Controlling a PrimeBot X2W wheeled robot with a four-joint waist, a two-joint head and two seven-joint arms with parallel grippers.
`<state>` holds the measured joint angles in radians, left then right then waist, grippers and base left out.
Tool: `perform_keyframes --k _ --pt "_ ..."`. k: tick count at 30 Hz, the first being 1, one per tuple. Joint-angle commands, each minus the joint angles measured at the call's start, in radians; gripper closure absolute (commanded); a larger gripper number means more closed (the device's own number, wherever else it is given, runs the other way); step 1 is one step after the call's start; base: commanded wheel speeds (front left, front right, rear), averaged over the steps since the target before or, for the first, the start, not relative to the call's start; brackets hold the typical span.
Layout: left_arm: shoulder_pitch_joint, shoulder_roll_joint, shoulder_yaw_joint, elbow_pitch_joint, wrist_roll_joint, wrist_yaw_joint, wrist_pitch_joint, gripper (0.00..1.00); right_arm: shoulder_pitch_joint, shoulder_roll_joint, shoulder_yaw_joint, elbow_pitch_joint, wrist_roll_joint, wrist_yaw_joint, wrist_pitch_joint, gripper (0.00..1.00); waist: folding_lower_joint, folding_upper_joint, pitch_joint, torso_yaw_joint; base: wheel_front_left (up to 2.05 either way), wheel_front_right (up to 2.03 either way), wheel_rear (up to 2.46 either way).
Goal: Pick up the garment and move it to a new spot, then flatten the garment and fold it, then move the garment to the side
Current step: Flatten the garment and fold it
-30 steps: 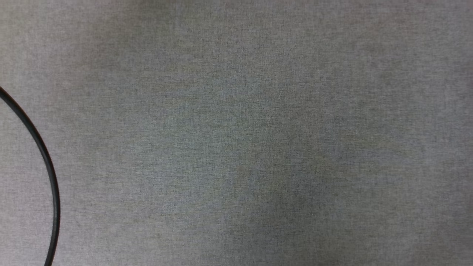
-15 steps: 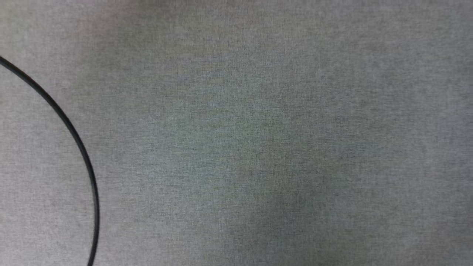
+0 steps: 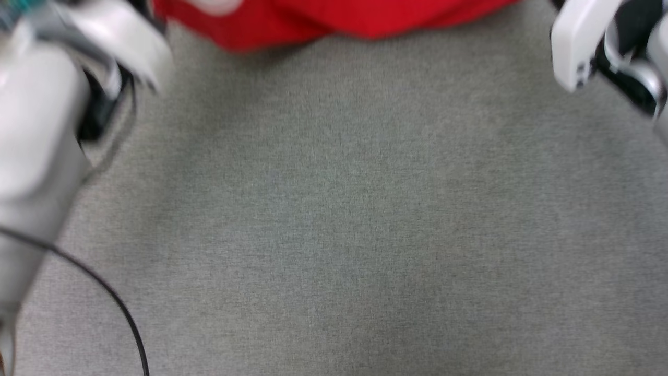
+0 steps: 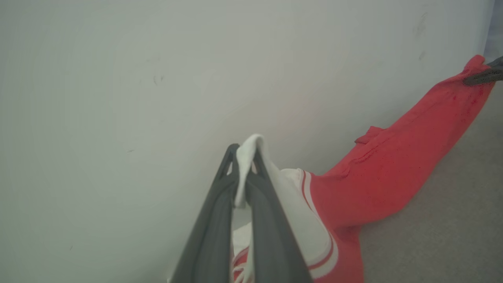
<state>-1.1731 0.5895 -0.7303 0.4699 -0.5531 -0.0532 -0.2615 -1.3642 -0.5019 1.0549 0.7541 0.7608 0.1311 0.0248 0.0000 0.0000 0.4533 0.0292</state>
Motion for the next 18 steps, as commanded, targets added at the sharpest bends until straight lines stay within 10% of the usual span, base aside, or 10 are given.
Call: perform_keyframes --k 1,18 --pt "0.062 0.006 -0.007 -0.024 -0.006 0.003 -0.005 1.00 0.040 -0.018 0.009 -0.008 0.016 -0.001 -0.011 1.00 0.0000 0.0000 -0.041 -0.002 0.00 0.00 0.00" --pt "0.851 0.185 -0.111 -0.483 -0.193 0.209 0.064 1.00 0.516 -0.213 0.160 -0.170 0.206 -0.001 -0.072 1.00 0.0000 0.0000 -0.272 -0.008 0.00 0.00 0.00"
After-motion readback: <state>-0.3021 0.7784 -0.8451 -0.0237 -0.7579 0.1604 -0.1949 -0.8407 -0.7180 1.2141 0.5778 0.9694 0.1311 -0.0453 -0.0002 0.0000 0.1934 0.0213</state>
